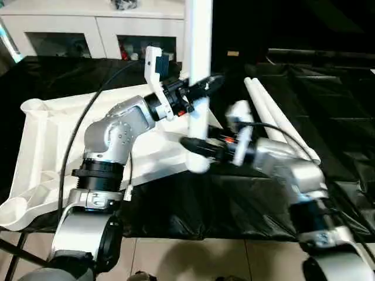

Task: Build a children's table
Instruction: Insert table leg to table base

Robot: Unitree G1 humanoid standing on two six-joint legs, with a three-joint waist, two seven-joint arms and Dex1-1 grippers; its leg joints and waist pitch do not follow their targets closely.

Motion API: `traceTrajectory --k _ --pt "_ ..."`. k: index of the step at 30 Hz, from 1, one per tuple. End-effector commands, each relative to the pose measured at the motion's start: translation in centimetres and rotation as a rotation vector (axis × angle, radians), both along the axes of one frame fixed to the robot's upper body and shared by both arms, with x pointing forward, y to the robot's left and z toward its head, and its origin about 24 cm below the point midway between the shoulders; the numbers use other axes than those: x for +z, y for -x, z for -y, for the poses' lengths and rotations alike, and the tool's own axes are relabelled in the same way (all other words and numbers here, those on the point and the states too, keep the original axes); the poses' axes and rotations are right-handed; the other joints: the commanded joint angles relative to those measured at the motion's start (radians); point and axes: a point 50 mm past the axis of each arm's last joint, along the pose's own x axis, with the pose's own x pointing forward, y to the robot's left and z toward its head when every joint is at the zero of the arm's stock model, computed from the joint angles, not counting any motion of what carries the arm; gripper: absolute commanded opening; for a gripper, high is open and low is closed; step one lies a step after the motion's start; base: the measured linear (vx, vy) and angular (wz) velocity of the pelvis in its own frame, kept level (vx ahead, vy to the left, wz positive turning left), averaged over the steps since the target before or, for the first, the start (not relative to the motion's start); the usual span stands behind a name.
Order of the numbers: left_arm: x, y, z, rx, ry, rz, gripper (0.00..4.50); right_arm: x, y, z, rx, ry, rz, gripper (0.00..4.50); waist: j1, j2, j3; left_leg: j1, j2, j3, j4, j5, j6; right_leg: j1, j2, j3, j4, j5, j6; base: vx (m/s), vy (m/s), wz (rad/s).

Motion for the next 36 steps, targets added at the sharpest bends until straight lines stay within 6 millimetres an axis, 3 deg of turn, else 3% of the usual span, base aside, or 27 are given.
traceTrajectory --k 1,8,11,23,28,29,36 --pt "1.3 -0.4 0.3 0.1 -0.053 0.054 1.82 -0.2 -0.9 -0.4 -0.103 0.028 0.007 3.02 -0.002 -0.007 -0.077 0.023 0.021 -0.011 -0.061 -0.213 -0.005 0.051 -0.034 0.023 -0.065 -0.247 -0.18 0.0 0.0 0.0" --pt "1.7 -0.6 1.0 0.25 -0.095 0.051 1.82 -0.5 -2.3 -2.1 -0.274 0.043 0.017 3.02 -0.003 -0.004 -0.077 0.024 0.022 -0.01 -0.062 -0.213 -0.001 0.049 -0.033 0.023 -0.061 -0.204 -0.191 0.0 0.0 0.0" --pt "1.7 -0.8 1.1 0.3 -0.128 0.065 1.82 -0.4 -2.8 -2.3 -0.325 0.039 0.03 3.02 -0.001 -0.006 -0.076 0.023 0.021 -0.01 -0.062 -0.221 0.002 0.049 -0.033 0.023 -0.063 -0.218 -0.179 0.0 0.0 0.0" --pt "1.8 -0.8 1.3 0.357 -0.13 0.072 1.82 -0.2 -3.1 -2.8 -0.344 0.005 0.047 2.05 -0.002 -0.007 -0.077 0.022 0.02 -0.01 -0.061 -0.219 0.014 0.051 -0.032 0.023 -0.061 -0.191 -0.185 0.0 0.0 0.0" --pt "1.8 -0.9 1.1 0.364 -0.141 0.081 1.82 0.1 -3.1 -2.9 -0.328 -0.018 0.058 1.93 -0.004 -0.004 -0.078 0.022 0.021 -0.01 -0.061 -0.222 0.013 0.05 -0.031 0.023 -0.061 -0.189 -0.186 0.0 0.0 0.0" --pt "1.7 -0.9 1.1 0.36 -0.146 0.08 2.38 0.1 -3.1 -2.9 -0.32 -0.022 0.063 1.93 -0.004 -0.005 -0.078 0.022 0.02 -0.01 -0.061 -0.225 0.014 0.051 -0.031 0.023 -0.061 -0.187 -0.188 0.0 0.0 0.0" --pt "2.2 -0.8 0.6 0.204 0.029 0.053 2.95 1.2 -1.7 -2.7 -0.082 -0.126 0.087 1.91 0.001 -0.005 -0.079 0.022 0.019 -0.009 -0.058 -0.203 0.042 0.057 -0.03 0.022 -0.055 -0.13 -0.215 0.0 0.0 0.0"
